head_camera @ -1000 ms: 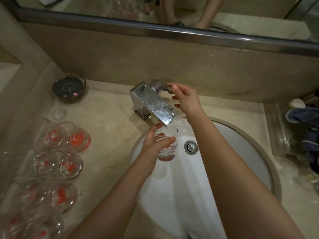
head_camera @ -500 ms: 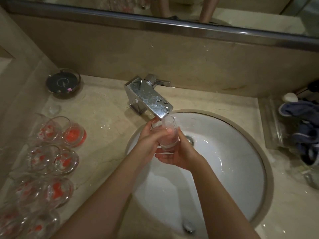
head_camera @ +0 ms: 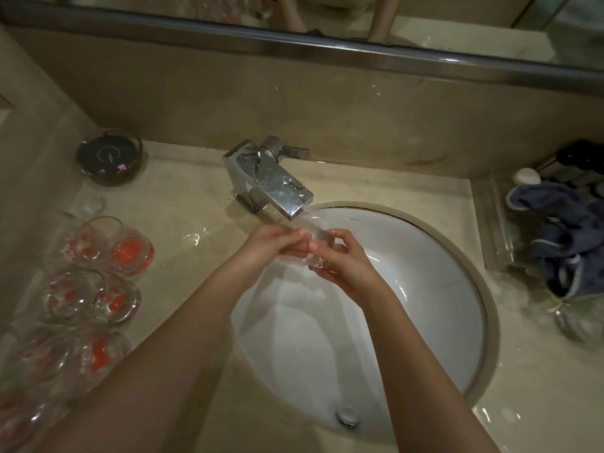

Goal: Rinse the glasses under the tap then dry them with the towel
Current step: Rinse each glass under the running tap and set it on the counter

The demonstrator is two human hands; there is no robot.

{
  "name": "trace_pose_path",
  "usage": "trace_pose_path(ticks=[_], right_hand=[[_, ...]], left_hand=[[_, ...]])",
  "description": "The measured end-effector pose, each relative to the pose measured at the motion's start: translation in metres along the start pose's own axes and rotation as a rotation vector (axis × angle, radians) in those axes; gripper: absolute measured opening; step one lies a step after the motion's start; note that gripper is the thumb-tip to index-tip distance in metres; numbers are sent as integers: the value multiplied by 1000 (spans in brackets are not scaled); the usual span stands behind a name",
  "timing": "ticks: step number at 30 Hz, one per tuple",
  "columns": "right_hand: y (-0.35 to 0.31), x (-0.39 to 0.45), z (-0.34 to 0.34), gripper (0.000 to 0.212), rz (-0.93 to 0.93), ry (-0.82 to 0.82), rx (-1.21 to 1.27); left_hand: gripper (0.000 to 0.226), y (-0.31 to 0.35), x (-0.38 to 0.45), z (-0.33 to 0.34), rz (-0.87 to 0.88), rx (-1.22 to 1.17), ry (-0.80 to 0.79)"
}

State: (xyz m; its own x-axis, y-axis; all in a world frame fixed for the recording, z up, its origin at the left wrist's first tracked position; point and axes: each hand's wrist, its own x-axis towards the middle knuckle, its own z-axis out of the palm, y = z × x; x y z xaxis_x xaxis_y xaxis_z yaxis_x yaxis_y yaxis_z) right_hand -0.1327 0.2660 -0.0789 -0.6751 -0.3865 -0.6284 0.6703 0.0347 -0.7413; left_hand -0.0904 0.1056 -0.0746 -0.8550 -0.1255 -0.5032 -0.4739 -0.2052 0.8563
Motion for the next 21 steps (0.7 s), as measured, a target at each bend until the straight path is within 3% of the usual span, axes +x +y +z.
trace_pose_path(ticks=[5,9,12,18,21], right_hand=[[-8,0,-2,52,-122,-64,-115],[-16,-3,-1,29,-59,-46,-79],[-23,-4,5,51,88,-45,-138],[-26,-3,-1,31,46,-138,-142],[-27,-4,-7,44,-50,-219,-202]], left_hand=[[15,4,-2,3,-160,-103,-53],[21,5,-1,4,-91,-206,-103],[34,8,-3,6,-86,-138,-131],[13,12,-1,2,-132,-175,-37],[12,13,-5,-2,-108,-118,-69]])
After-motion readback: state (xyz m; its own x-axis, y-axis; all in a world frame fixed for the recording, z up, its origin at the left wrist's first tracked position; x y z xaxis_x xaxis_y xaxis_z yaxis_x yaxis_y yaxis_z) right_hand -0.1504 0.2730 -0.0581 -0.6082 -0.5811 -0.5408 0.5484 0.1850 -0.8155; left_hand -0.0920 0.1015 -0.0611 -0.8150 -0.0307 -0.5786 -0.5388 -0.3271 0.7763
